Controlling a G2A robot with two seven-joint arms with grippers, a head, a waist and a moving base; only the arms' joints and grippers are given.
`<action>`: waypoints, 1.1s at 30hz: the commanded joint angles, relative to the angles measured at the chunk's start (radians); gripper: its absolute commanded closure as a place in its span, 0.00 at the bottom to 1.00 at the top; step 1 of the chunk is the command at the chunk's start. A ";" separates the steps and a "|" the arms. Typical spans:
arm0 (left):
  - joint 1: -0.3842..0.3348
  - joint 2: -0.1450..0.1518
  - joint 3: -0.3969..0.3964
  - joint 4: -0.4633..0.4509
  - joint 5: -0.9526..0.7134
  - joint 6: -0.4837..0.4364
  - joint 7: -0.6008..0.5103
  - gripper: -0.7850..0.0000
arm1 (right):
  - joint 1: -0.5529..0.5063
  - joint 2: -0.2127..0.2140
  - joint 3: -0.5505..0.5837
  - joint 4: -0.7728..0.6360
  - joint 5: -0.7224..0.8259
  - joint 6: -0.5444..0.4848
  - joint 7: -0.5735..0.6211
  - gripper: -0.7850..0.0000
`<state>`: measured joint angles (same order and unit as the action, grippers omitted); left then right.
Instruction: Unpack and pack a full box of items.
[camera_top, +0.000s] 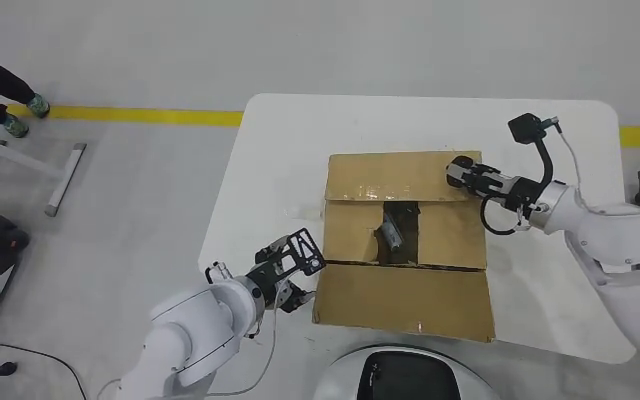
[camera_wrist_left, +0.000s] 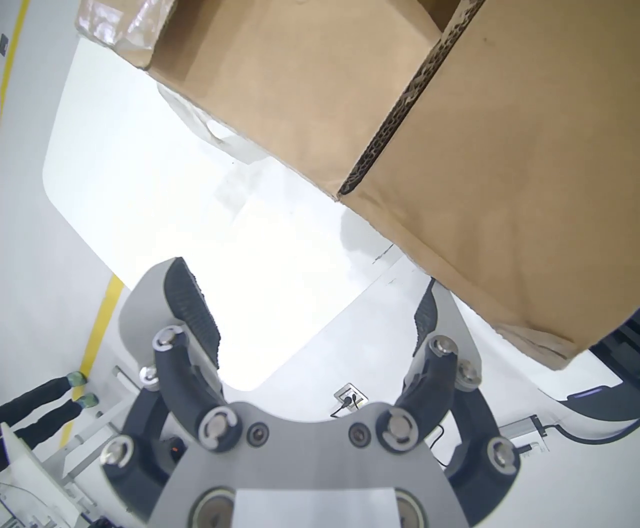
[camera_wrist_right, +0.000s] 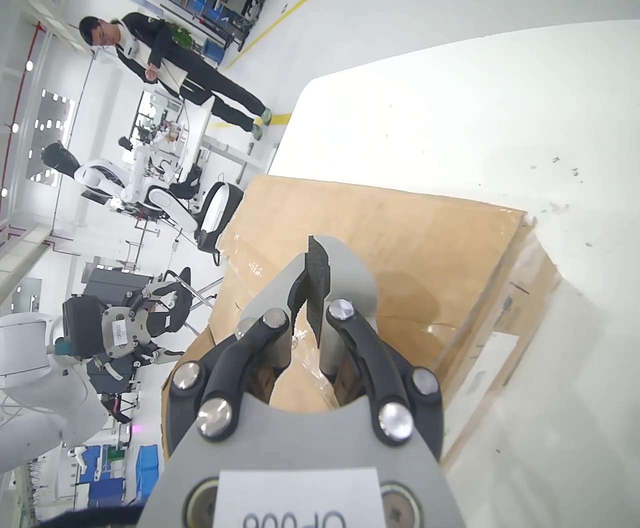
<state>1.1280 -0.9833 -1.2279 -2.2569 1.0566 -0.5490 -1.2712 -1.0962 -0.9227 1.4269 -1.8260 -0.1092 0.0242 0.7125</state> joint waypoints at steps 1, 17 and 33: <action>-0.010 0.002 -0.004 -0.003 -0.016 0.005 0.005 0.00 | 0.003 0.000 -0.003 0.001 -0.004 -0.001 0.006 1.00; -0.180 -0.023 0.071 0.060 0.044 0.191 0.168 0.00 | 0.017 -0.008 0.009 -0.021 0.026 0.027 -0.054 1.00; -0.360 -0.086 0.289 0.279 0.147 0.362 0.201 0.00 | -0.063 0.000 -0.027 -0.197 -0.411 -0.014 -0.164 1.00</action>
<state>0.7689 -1.0681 -0.9408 -1.9841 1.2021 -0.1917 -1.0709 -1.1500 -0.9227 1.4157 -2.0178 -0.4476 0.0138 0.5658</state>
